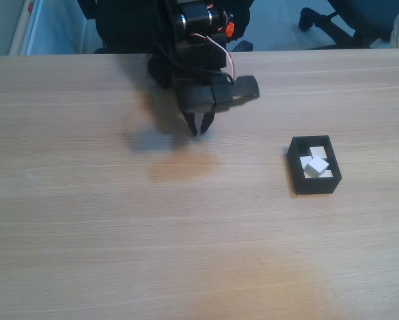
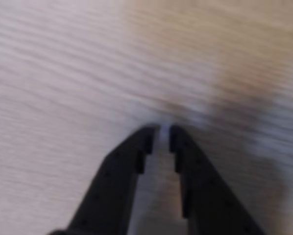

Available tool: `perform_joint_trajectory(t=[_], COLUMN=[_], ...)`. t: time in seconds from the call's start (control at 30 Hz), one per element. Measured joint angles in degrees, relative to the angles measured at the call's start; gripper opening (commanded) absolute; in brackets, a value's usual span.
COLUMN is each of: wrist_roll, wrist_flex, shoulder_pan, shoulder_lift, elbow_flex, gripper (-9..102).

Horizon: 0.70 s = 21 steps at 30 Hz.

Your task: Pick blocks and place them in the box.

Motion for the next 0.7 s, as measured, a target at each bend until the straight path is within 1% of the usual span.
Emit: perform_joint_trajectory(t=[0.1, 0.13, 0.37, 0.53, 0.7], wrist_roll=[-1.0, -1.1, 0.9, 3.1, 2.3], wrist_flex=[4.7, 6.0, 17.6, 17.6, 17.6], shoulder_pan=[1.7, 2.2, 2.6, 4.4, 4.8], shoulder_lift=[6.9, 8.6, 19.3, 20.2, 20.2], elbow_flex=[3.8, 4.0, 4.0, 4.0, 4.0], gripper=[0, 3, 0, 0, 0])
